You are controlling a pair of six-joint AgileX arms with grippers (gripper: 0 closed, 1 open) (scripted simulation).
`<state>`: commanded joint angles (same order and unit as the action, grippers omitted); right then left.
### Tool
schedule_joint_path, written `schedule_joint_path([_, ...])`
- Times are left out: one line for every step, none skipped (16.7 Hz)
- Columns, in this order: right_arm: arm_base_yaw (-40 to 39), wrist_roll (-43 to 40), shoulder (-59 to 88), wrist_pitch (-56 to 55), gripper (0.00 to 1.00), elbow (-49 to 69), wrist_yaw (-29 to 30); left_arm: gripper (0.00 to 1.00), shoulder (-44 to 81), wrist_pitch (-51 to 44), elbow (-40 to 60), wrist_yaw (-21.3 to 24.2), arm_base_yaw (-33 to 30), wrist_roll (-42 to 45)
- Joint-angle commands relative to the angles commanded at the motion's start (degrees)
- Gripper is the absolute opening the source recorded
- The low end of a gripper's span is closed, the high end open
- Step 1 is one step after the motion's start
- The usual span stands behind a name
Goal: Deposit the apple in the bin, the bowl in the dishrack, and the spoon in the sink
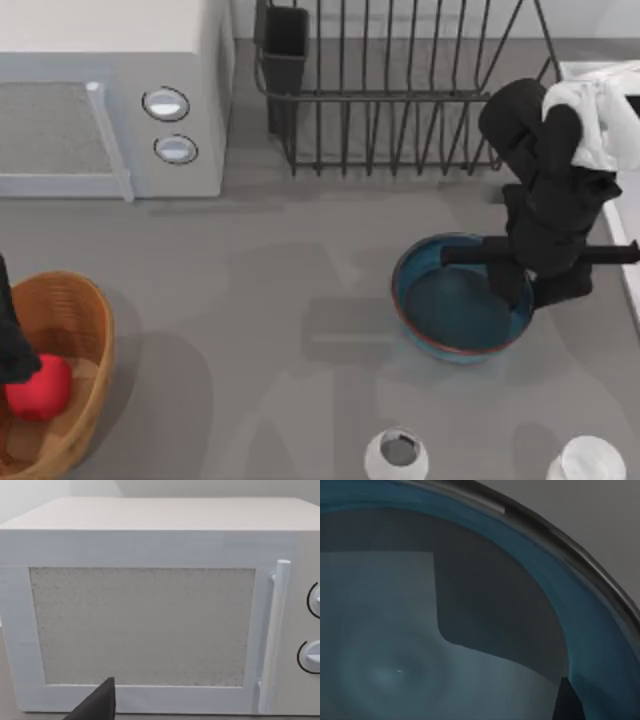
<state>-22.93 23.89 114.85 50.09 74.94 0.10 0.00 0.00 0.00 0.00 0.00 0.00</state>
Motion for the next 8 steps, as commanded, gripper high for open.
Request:
schedule_joint_path([0.0, 0.0, 0.0, 0.0, 0.00, 0.0, 0.0, 1.00, 0.0, 0.0, 0.0, 0.0, 0.0, 0.0])
schedule_joint_path([0.0, 0.0, 0.0, 0.0, 0.00, 0.0, 0.0, 1.00, 0.0, 0.0, 0.0, 0.0, 0.0, 0.0])
schedule_joint_path([0.0, 0.0, 0.0, 0.0, 0.00, 0.0, 0.0, 1.00, 0.0, 0.0, 0.0, 0.0, 0.0, 0.0])
schedule_joint_path([0.1, 0.0, -0.1, 0.1, 0.00, 0.0, 0.0, 1.00, 0.0, 0.0, 0.0, 0.0, 0.0, 0.0])
schedule_joint_path([0.0, 0.0, -0.2, 0.2, 0.00, 0.2, 0.0, 1.00, 0.0, 0.0, 0.0, 0.0, 0.0, 0.0])
schedule_joint_path([0.0, 0.0, -0.3, 1.0, 0.00, 1.0, 0.0, 1.00, 0.0, 0.0, 0.0, 0.0, 0.0, 0.0])
schedule_joint_path([0.0, 0.0, -0.6, 2.4, 0.00, 2.2, 0.0, 1.00, 0.0, 0.0, 0.0, 0.0, 0.0, 0.0])
schedule_joint_path([0.0, 0.0, -1.1, 4.4, 0.00, 3.8, 0.0, 1.00, 0.0, 0.0, 0.0, 0.0, 0.0, 0.0])
